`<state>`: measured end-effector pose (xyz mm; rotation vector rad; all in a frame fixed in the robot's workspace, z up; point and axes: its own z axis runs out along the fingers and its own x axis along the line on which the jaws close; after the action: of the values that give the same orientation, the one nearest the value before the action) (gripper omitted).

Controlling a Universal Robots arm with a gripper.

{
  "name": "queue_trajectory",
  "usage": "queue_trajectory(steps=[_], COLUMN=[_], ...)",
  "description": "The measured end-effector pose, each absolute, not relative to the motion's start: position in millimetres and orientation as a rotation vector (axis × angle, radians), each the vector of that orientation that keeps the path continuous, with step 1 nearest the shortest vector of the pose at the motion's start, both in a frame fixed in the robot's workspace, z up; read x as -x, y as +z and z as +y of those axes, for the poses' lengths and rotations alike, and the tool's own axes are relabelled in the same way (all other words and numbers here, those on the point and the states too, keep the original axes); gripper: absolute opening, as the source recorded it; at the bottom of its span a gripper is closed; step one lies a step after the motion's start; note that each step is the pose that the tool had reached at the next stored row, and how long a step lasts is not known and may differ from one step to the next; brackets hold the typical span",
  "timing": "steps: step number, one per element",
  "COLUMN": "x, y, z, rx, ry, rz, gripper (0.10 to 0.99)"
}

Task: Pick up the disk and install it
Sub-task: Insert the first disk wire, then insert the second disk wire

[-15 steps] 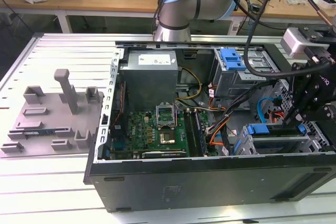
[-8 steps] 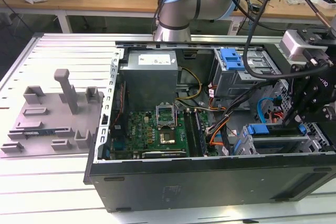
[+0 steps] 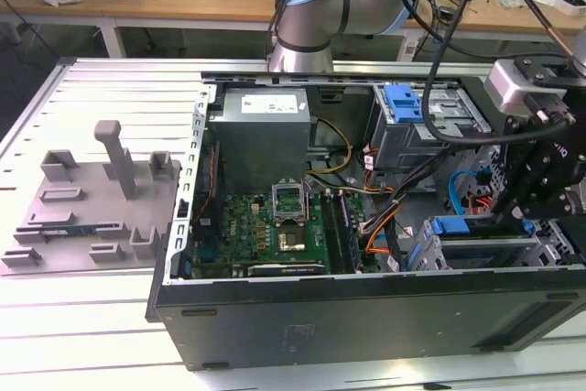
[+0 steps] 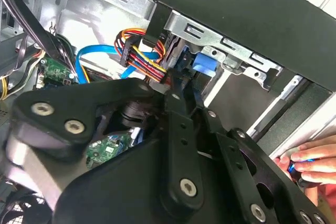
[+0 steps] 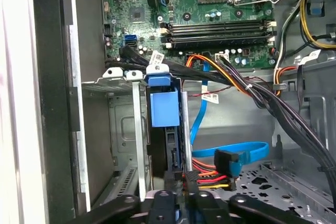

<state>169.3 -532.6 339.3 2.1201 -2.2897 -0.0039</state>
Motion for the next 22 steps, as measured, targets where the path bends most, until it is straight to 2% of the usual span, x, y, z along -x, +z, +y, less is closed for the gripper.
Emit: queue_trajectory(steps=[3,4,7,17,22], x=[-170,-170,-170,-170,-170], y=[354,358,360,360,381], z=[-532,-531,-530,-530,-504], rx=[-2.120,-2.120,-2.120,-2.120,-2.093], ry=[-0.003,-0.003,-0.003,-0.003,0.061], rz=[-2.289,-2.289,-2.289,-2.289,-2.261], gripper=[0.416,0.416,0.604,0.604,0.604])
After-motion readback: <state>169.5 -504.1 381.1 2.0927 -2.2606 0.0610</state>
